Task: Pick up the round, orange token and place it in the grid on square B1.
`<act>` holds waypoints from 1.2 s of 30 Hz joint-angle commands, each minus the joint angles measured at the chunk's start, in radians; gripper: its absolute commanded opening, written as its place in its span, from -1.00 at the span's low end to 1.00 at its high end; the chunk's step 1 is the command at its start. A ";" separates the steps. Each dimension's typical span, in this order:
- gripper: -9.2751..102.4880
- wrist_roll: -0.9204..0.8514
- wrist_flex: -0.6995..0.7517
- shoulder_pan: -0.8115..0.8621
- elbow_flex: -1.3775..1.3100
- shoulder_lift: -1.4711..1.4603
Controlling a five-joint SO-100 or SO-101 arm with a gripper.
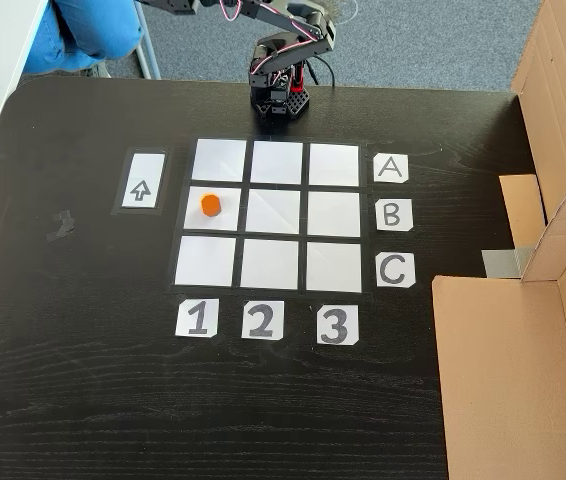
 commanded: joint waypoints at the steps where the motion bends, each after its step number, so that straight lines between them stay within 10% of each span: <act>1: -0.84 0.017 -0.009 0.020 0.153 0.098; 15: -0.84 0.020 0.077 0.035 0.646 0.494; 36: -0.84 0.046 0.173 0.060 0.684 0.672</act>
